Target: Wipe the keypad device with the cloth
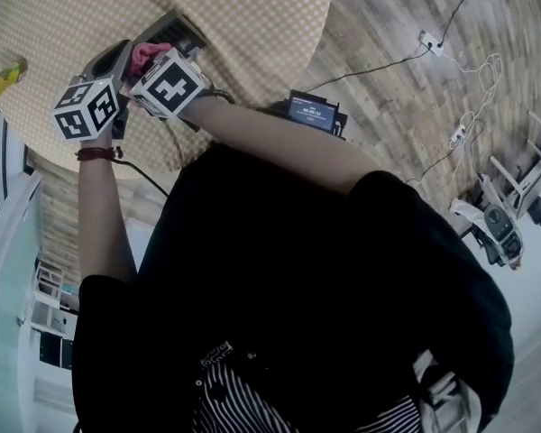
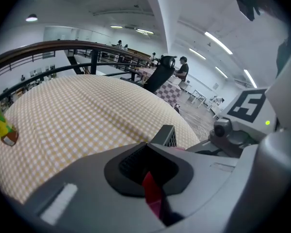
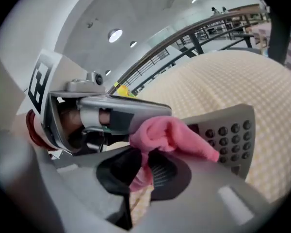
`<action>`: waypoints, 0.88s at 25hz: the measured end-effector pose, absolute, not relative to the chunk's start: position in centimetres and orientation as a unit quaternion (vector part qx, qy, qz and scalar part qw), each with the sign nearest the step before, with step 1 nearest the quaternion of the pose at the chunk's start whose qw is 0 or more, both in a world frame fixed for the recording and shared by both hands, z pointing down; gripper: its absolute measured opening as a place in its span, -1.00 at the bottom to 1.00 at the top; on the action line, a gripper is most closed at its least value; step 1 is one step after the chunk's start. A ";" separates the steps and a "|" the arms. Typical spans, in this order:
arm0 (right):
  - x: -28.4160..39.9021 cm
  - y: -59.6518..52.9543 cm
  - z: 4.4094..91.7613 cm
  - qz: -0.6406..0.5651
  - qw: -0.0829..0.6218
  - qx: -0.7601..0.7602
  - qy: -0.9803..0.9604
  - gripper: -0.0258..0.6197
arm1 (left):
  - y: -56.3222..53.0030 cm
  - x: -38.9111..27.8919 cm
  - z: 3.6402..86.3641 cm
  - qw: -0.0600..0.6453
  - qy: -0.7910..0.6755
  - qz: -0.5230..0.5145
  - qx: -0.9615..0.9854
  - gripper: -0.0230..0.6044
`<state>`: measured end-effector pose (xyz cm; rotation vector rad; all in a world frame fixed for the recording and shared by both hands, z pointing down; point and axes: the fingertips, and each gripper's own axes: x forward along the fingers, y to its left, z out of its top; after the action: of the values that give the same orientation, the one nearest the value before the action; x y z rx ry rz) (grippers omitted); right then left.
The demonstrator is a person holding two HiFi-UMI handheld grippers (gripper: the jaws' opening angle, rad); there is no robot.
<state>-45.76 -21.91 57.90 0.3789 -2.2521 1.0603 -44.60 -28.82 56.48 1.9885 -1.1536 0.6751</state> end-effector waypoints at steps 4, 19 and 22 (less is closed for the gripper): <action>-45.1 -20.7 59.6 0.392 0.320 0.117 -0.855 -0.78 | -28.8 -44.3 56.6 0.349 -0.444 0.279 0.777 -0.92; -46.7 -20.8 57.3 0.304 0.342 0.098 -0.884 -0.78 | -28.4 -44.2 56.3 0.358 -0.435 0.271 0.781 -0.92; -46.2 -20.5 58.6 0.351 0.347 0.100 -0.864 -0.78 | -28.3 -44.2 56.4 0.357 -0.431 0.273 0.782 -0.92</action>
<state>-46.24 -20.49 58.58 0.2605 -2.2423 0.9096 -44.18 -28.27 56.38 2.0201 -1.1133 0.7058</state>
